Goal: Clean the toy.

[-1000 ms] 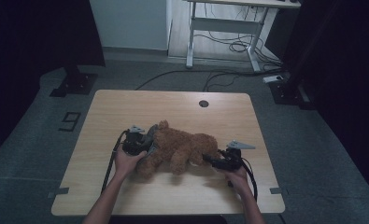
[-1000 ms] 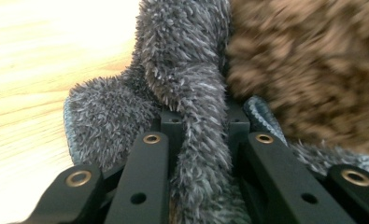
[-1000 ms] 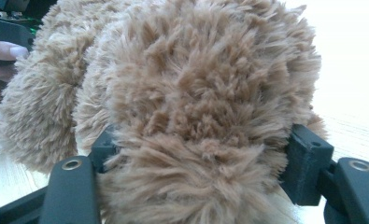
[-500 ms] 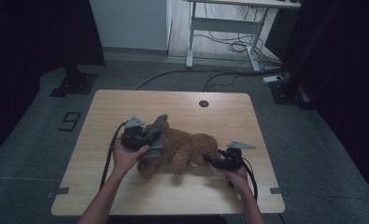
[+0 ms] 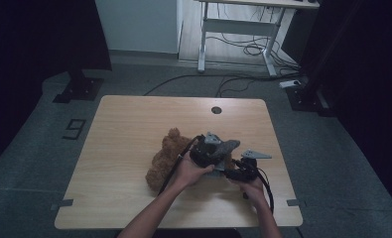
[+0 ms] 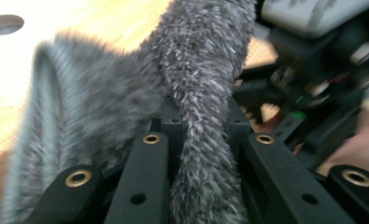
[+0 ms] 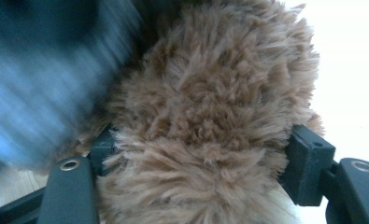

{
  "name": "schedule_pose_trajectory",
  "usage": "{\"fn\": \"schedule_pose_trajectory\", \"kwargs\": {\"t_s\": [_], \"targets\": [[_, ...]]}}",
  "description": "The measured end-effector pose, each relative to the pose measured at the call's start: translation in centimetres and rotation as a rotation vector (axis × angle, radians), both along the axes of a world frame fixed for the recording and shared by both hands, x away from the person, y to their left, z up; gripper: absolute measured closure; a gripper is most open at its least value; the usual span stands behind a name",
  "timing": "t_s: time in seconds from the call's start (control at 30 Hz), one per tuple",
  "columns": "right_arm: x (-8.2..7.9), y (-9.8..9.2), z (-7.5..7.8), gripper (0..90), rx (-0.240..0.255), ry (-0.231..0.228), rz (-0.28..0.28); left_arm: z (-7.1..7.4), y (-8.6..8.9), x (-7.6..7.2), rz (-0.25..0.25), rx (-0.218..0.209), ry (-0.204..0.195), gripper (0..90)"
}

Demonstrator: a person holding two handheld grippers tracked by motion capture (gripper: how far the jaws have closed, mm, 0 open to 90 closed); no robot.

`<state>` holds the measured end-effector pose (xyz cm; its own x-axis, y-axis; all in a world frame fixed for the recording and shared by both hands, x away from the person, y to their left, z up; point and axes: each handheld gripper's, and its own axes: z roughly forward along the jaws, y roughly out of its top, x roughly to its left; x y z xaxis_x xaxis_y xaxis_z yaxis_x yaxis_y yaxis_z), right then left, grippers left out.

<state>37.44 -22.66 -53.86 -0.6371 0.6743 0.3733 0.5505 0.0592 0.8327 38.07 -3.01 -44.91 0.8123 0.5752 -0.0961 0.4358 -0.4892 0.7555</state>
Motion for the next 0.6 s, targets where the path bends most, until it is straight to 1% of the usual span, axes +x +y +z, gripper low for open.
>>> {"fn": "schedule_pose_trajectory", "kwargs": {"t_s": [0.07, 0.13, 0.17, 0.23, 0.27, 0.3, 0.37, 0.4, 0.5, 0.53, 0.6], "targets": [[0.0, 0.0, 0.0, 30.4, 0.0, 0.002, -0.002, -0.3, 0.2, -0.1, 0.009, 0.007, -0.018, 76.2], [0.0, 0.0, 0.0, 30.4, 0.003, 0.003, -0.005, -0.2, 0.8, -0.3, 0.023, 0.021, -0.032, 76.2], [0.0, 0.0, 0.0, 30.4, -0.002, 0.001, -0.007, -0.1, 1.2, -0.3, 0.032, 0.032, -0.042, 76.2], [0.0, 0.0, 0.0, 30.4, -0.002, 0.002, -0.01, 0.1, 2.4, -0.3, 0.067, 0.048, -0.06, 76.2], [0.0, 0.0, 0.0, 30.5, -0.003, 0.003, -0.009, 0.1, 3.1, -0.2, 0.081, 0.054, -0.064, 76.3], [0.0, 0.0, 0.0, 30.4, -0.001, 0.003, -0.009, 0.1, 4.1, -0.1, 0.1, 0.05, -0.06, 76.3], [0.0, 0.0, 0.0, 30.5, -0.004, -0.004, -0.007, 0.2, 5.4, -0.1, 0.12, 0.039, -0.063, 76.4], [0.0, 0.0, 0.1, 30.5, -0.003, -0.003, -0.01, 0.4, 6.1, -0.3, 0.134, 0.038, -0.074, 76.4], [0.0, 0.0, 0.1, 30.5, 0.0, 0.006, -0.015, 1.0, 8.6, -1.0, 0.183, 0.039, -0.125, 76.3], [0.0, -0.1, 0.1, 30.5, 0.001, 0.007, -0.017, 1.1, 9.6, -1.1, 0.202, 0.036, -0.133, 76.3], [0.0, -0.1, 0.1, 30.5, 0.002, 0.011, -0.016, 1.0, 11.7, -0.9, 0.244, 0.017, -0.124, 76.3]]}}
